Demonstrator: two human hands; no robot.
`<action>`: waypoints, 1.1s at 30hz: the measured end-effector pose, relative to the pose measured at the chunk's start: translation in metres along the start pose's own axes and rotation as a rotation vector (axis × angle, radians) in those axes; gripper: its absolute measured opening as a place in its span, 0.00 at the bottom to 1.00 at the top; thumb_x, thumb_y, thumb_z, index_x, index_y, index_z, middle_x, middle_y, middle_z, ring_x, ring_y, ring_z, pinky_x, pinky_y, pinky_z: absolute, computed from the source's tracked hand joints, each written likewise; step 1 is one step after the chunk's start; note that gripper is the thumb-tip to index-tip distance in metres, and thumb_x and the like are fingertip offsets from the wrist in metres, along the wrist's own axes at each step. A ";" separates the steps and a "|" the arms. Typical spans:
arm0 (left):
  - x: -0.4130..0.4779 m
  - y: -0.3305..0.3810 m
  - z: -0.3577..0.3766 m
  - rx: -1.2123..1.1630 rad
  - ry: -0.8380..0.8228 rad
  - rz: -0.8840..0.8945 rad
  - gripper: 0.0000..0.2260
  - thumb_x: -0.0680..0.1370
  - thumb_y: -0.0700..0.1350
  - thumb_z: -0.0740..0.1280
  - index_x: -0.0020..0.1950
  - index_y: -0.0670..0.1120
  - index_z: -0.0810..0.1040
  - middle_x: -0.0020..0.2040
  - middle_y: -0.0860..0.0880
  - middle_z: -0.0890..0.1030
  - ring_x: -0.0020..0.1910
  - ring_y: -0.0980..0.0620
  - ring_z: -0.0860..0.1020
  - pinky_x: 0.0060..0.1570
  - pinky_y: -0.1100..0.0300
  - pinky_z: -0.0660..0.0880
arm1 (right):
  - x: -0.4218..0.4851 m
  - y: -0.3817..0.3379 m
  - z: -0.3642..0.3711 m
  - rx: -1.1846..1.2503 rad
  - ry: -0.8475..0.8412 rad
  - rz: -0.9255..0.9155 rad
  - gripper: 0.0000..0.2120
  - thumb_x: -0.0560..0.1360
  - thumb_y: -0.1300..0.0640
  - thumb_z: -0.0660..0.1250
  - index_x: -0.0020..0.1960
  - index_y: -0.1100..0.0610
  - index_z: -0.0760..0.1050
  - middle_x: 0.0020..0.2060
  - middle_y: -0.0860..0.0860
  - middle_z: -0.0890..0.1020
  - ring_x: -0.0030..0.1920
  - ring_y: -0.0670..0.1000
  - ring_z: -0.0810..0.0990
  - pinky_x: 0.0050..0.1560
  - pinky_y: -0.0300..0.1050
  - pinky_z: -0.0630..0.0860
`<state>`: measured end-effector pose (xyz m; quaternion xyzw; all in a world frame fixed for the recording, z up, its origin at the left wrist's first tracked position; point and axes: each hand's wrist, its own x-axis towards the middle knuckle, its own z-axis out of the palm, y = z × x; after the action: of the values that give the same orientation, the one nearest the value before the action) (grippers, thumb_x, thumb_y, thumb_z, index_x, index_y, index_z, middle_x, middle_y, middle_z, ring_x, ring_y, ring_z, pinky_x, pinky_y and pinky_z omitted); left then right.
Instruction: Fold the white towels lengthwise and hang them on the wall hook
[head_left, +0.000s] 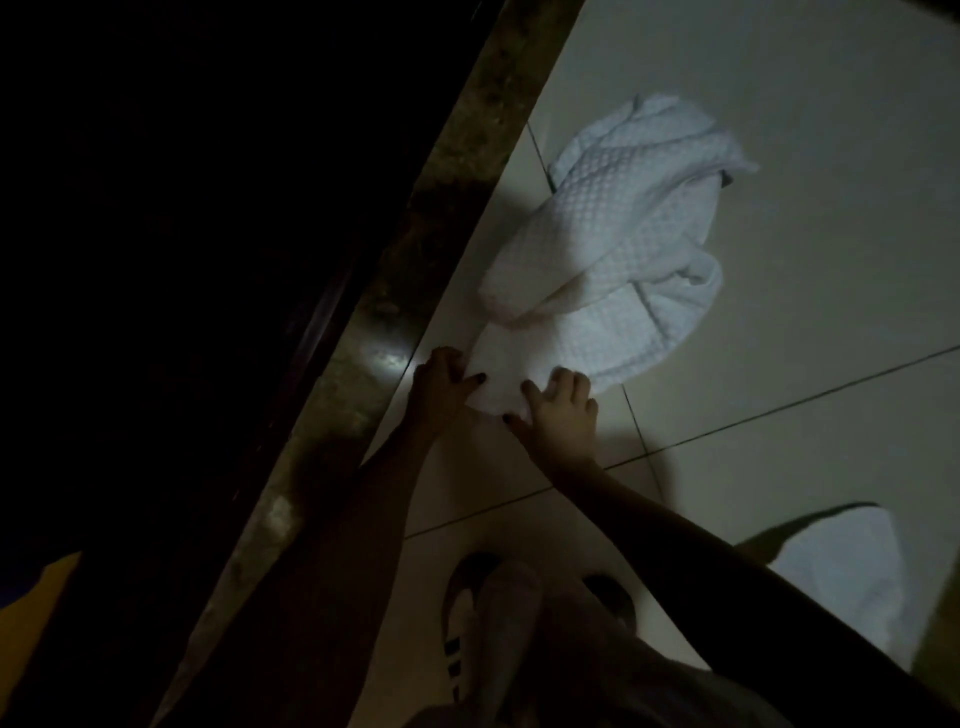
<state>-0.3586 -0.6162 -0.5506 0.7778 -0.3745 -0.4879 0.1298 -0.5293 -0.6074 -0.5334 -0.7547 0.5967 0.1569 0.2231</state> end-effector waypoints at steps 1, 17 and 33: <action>-0.001 0.003 0.001 -0.012 -0.044 -0.011 0.19 0.75 0.46 0.71 0.62 0.39 0.75 0.55 0.41 0.80 0.54 0.43 0.78 0.46 0.58 0.72 | 0.002 0.001 -0.002 0.007 0.002 0.008 0.24 0.76 0.43 0.65 0.69 0.52 0.70 0.64 0.59 0.69 0.65 0.62 0.65 0.57 0.54 0.71; -0.266 0.311 -0.206 -0.598 -0.079 0.243 0.12 0.78 0.33 0.65 0.59 0.40 0.67 0.47 0.50 0.73 0.47 0.51 0.75 0.44 0.58 0.75 | -0.178 -0.008 -0.385 0.580 0.196 -0.122 0.06 0.78 0.61 0.64 0.52 0.63 0.72 0.38 0.59 0.82 0.36 0.59 0.80 0.34 0.43 0.67; -0.601 0.546 -0.443 0.079 -0.028 0.856 0.13 0.70 0.34 0.74 0.52 0.44 0.81 0.45 0.51 0.80 0.39 0.64 0.76 0.43 0.70 0.71 | -0.421 -0.052 -0.763 0.726 0.472 -0.266 0.08 0.71 0.61 0.73 0.40 0.53 0.74 0.32 0.44 0.78 0.33 0.36 0.74 0.34 0.30 0.67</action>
<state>-0.3747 -0.6374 0.3741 0.5497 -0.6838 -0.3858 0.2853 -0.6013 -0.6473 0.3355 -0.7127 0.5456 -0.2691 0.3492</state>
